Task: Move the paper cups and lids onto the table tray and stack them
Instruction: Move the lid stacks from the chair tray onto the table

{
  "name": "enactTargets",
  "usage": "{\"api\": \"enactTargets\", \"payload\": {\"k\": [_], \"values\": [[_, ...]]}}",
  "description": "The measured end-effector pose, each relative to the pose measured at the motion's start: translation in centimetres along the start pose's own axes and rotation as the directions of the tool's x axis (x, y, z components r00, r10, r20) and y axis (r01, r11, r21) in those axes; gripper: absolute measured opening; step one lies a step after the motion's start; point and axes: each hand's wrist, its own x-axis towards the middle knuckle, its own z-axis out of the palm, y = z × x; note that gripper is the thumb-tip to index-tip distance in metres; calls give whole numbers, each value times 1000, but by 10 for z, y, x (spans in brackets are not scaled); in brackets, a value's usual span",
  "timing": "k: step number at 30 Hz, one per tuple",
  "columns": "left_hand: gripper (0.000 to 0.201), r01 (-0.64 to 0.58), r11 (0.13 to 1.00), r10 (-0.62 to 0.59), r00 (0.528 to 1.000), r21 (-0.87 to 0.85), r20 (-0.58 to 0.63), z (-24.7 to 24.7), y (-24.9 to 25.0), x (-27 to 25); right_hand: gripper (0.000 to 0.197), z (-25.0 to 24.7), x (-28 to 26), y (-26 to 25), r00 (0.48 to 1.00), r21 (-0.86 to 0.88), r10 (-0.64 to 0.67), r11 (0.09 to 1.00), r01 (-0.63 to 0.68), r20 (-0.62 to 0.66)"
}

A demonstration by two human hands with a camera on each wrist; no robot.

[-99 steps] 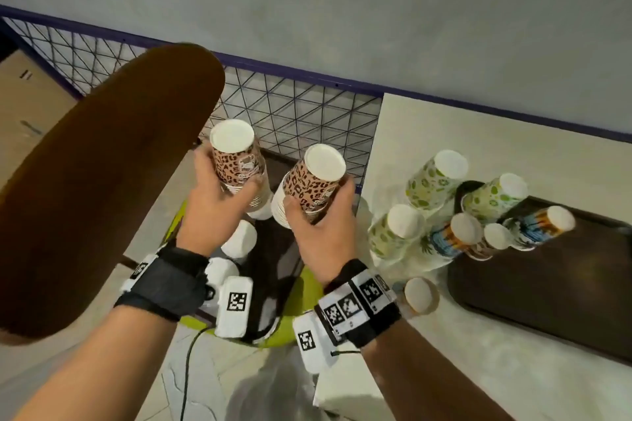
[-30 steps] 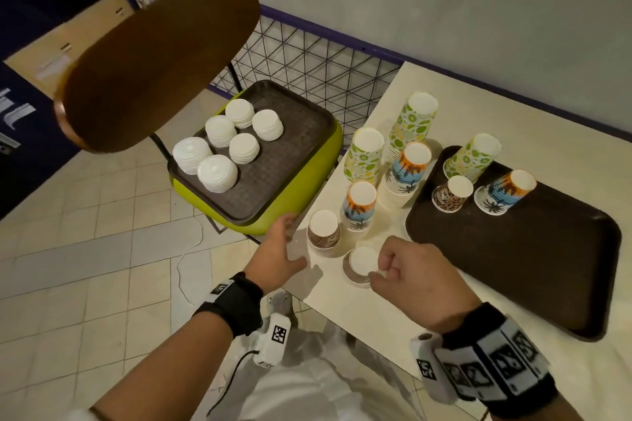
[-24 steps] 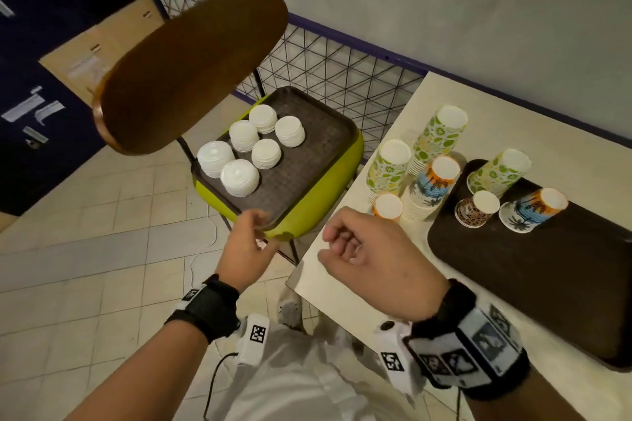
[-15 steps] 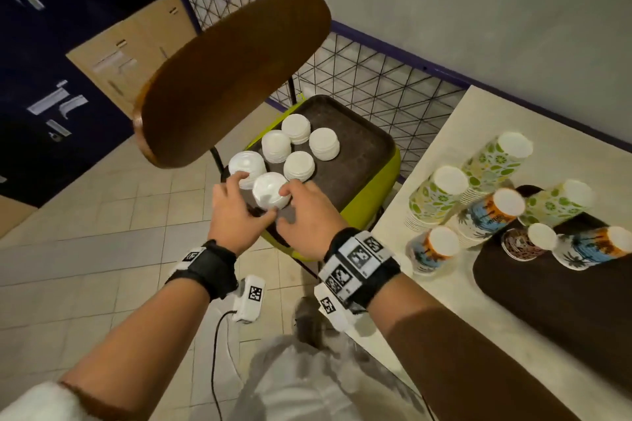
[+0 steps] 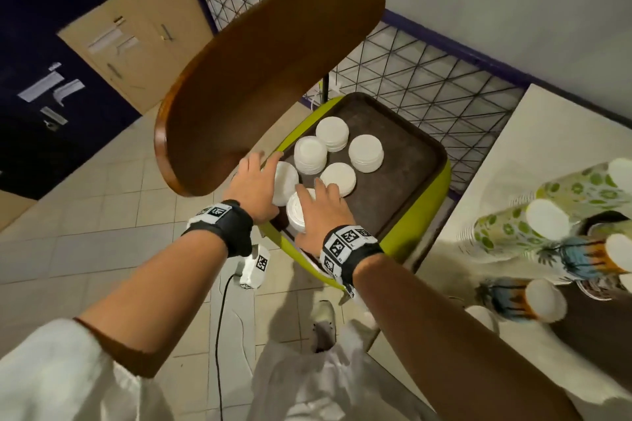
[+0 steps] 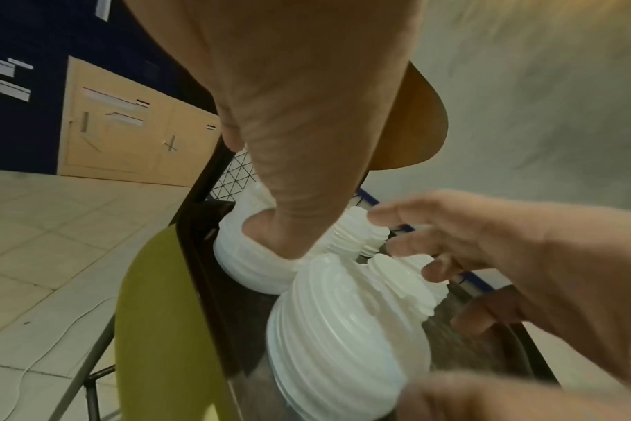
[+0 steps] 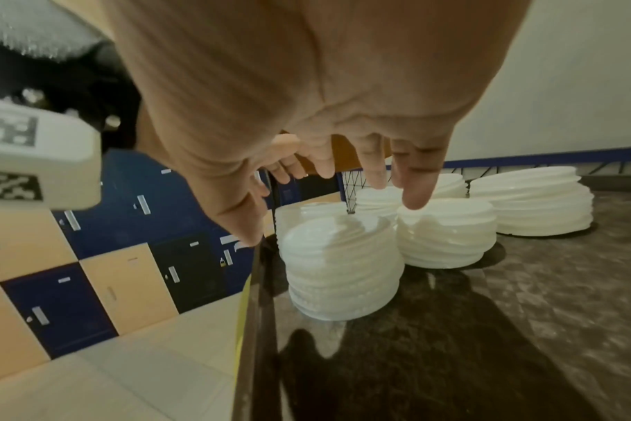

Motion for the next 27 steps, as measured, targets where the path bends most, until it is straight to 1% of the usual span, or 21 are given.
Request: {"api": "enactTargets", "payload": {"k": [3, 6, 10, 14, 16, 18, 21, 23, 24, 27], "values": [[114, 6, 998, -2, 998, -55, 64, 3, -4, 15, 94, 11, 11, -2, 1000, -89, -7, 996, 8, 12], [114, 10, 996, -1, 995, -94, 101, 5, -5, 23, 89, 20, 14, -1, 999, -113, -17, 993, 21, 38], [102, -19, 996, 31, 990, -90, 135, 9, -7, 29, 78, 26, 17, 1, 1000, -146, -20, 989, 21, 8], [97, 7, 993, 12, 986, -117, 166, 15, -8, 35, 74, 28, 23, 2, 1000, -149, -18, 989, 18, 1], [95, 8, 994, 11, 987, -114, 161, 16, -7, 39, 76, 29, 25, 3, 1000, -128, -14, 992, 14, -4], [96, -5, 996, 19, 986, -86, 163, 17, -7, 42, 86, 30, 26, 5, 1000, -103, -12, 995, 14, 22], [108, -14, 998, 25, 987, -67, 161, 18, -6, 45, 97, 31, 23, 7, 996, -90, -19, 996, 27, 84], [117, -9, 999, 16, 986, -43, 169, 19, -6, 45, 96, 33, 19, 8, 993, -102, -16, 994, 28, 118], [118, -8, 1000, 11, 983, -18, 181, 20, -5, 45, 94, 33, 18, 8, 992, -107, -10, 994, 23, 126], [111, -13, 998, 0, 977, 58, 213, 21, -3, 44, 86, 38, 16, 9, 993, -118, 9, 993, 5, 121]]}}
